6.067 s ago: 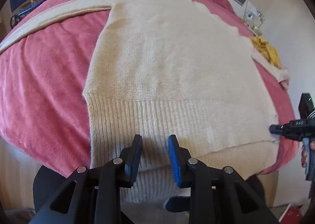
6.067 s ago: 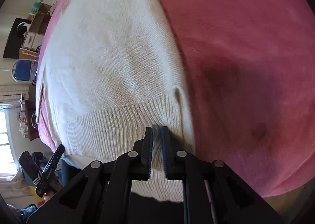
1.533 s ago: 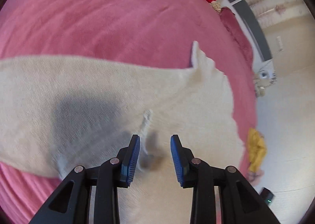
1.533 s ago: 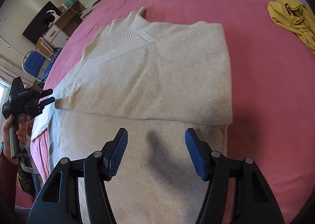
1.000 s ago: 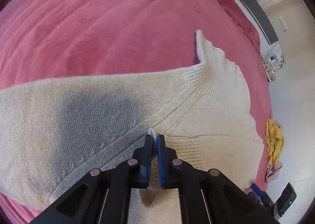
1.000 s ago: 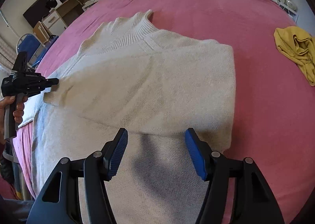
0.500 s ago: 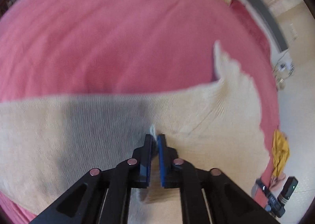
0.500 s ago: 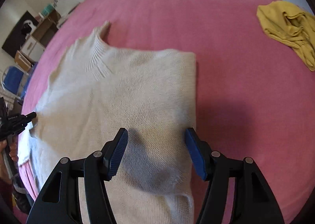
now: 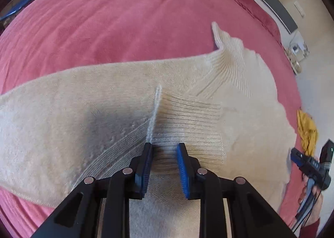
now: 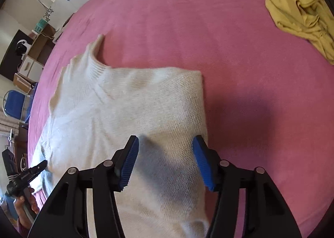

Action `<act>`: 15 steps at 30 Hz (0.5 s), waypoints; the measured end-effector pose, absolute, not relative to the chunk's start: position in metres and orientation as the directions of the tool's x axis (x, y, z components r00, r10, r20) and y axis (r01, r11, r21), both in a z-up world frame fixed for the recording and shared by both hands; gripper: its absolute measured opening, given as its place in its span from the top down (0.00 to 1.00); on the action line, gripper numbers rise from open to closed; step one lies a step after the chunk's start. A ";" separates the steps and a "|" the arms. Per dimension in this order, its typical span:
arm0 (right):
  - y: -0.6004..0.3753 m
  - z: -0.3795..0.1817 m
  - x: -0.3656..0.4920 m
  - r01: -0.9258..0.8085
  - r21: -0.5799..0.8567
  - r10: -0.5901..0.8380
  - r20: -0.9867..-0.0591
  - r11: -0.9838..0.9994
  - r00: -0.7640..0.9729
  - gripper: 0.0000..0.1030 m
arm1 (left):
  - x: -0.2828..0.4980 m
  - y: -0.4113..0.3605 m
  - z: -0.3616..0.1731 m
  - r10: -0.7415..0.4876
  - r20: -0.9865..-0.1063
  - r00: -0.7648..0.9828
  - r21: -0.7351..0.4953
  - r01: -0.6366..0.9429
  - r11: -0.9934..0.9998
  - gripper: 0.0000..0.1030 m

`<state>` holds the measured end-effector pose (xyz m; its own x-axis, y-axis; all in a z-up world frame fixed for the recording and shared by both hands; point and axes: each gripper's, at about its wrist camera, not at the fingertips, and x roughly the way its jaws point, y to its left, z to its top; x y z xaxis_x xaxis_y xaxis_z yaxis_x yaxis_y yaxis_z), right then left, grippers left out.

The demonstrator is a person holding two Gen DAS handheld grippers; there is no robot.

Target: Fold clothes

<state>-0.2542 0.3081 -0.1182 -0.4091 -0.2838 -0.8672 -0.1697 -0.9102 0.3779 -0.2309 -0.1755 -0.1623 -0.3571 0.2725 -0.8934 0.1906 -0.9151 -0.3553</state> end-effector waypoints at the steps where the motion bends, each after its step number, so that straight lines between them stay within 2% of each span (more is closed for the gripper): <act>1: 0.302 -0.110 -0.249 -0.135 0.403 -0.314 -0.848 -0.905 -0.426 0.44 | -0.225 -0.183 -0.154 0.306 -0.862 -0.403 -0.411 0.205 -0.888 0.77; 3: 0.285 -0.100 -0.240 -0.053 0.431 -0.369 -0.825 -0.901 -0.427 0.44 | -0.217 -0.196 -0.141 0.349 -0.807 -0.476 -0.492 0.216 -0.844 0.76; 5: 0.267 -0.107 -0.235 -0.002 0.400 -0.368 -0.845 -0.916 -0.389 0.44 | -0.216 -0.201 -0.145 0.392 -0.782 -0.484 -0.543 0.222 -0.810 0.75; 8: 0.256 -0.135 -0.237 -0.030 0.315 -0.290 -0.905 -0.949 -0.312 0.44 | -0.221 -0.198 -0.172 0.388 -0.835 -0.390 -0.504 0.260 -0.824 0.76; 10: 0.258 -0.138 -0.237 -0.063 0.328 -0.292 -0.901 -0.943 -0.321 0.45 | -0.222 -0.199 -0.186 0.387 -0.856 -0.342 -0.487 0.283 -0.826 0.77; 15: 0.241 -0.093 -0.215 0.000 0.406 -0.373 -0.840 -0.914 -0.394 0.45 | -0.172 -0.255 -0.152 0.399 -0.768 -0.501 -0.593 0.321 -0.739 0.76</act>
<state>-0.2145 0.2411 -0.0934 -0.3944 -0.3735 -0.8396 -0.0001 -0.9137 0.4065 -0.1724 -0.2554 -0.1518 -0.5006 0.3989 -0.7683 0.3210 -0.7387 -0.5927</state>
